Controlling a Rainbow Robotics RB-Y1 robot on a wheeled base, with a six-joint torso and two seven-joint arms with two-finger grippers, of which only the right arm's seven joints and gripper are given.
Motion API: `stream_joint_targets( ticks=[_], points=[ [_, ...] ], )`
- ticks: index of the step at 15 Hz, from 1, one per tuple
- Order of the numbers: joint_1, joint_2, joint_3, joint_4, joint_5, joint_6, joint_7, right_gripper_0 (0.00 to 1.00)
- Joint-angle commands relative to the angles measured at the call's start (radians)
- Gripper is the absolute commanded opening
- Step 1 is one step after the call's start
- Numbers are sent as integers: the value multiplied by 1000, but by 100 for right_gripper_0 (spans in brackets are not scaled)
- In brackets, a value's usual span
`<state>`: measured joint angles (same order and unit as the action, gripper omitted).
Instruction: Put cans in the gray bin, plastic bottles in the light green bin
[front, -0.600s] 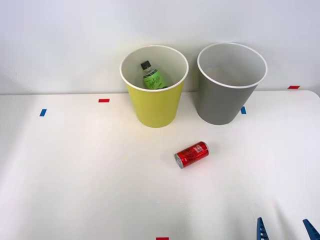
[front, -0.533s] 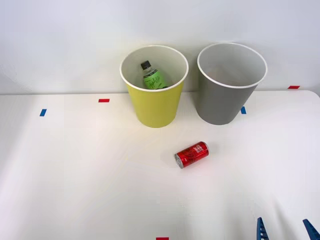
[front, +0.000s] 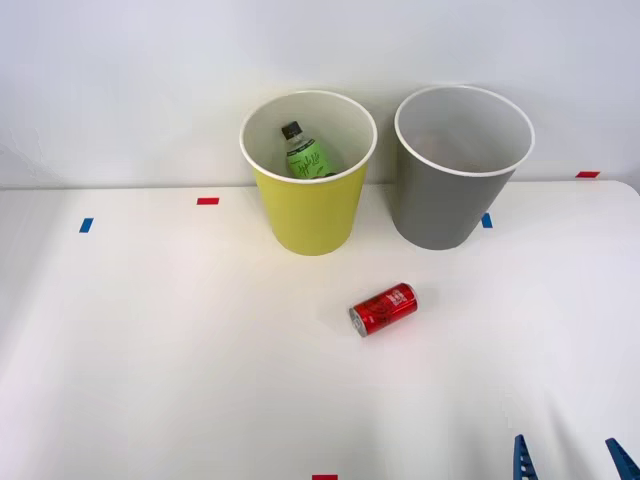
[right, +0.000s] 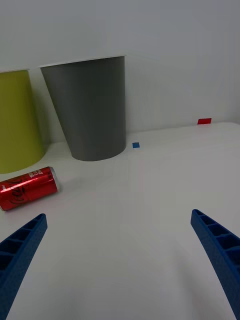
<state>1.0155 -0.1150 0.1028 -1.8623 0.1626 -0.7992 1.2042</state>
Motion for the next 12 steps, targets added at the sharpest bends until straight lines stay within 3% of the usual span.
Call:
stream_joint_targets(
  ticks=[1,12],
  points=[
    [0,0,0,0,0,0,0,100],
    [0,0,0,0,0,0,0,100]
  ],
)
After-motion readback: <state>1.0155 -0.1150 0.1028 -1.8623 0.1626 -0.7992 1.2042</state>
